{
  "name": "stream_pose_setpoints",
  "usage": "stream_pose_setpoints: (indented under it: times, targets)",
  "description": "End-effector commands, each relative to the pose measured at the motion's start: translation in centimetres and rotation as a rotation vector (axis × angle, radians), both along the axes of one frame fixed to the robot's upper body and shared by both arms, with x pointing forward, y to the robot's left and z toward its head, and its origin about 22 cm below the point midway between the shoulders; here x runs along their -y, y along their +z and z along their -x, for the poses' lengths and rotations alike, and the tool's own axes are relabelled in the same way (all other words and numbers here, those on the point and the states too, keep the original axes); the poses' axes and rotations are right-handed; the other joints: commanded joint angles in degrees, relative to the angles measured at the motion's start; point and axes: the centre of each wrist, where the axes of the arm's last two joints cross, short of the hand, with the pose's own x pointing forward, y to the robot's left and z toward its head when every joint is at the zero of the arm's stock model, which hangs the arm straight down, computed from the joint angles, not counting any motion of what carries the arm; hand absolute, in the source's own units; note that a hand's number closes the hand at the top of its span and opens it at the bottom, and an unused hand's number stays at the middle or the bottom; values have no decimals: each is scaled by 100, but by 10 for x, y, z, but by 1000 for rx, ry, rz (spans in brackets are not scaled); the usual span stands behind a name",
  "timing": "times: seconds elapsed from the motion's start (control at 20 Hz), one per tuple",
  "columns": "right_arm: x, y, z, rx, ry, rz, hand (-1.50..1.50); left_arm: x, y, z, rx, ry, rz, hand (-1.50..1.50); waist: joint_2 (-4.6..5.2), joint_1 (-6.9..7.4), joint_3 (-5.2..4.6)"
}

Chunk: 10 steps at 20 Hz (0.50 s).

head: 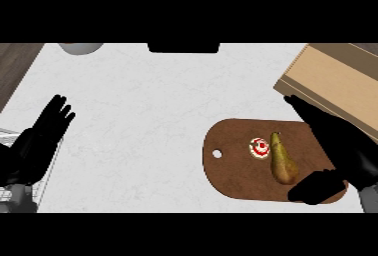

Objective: Pick the cupcake from the cutting board and place it in the cardboard box

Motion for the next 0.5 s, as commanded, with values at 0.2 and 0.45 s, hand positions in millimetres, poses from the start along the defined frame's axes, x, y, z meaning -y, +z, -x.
stream_pose_setpoints:
  times: [0.2, 0.45]
  targets:
    - [-23, -6, -11, -133, -24, 49, -150, -11, 1, -2, -13, 19, 16, 0, -10, -89, 9]
    - [-8, -29, -16, -189, -32, 65, -150, 1, 16, 10, 0, 9, 11, 0, -19, -80, 13]
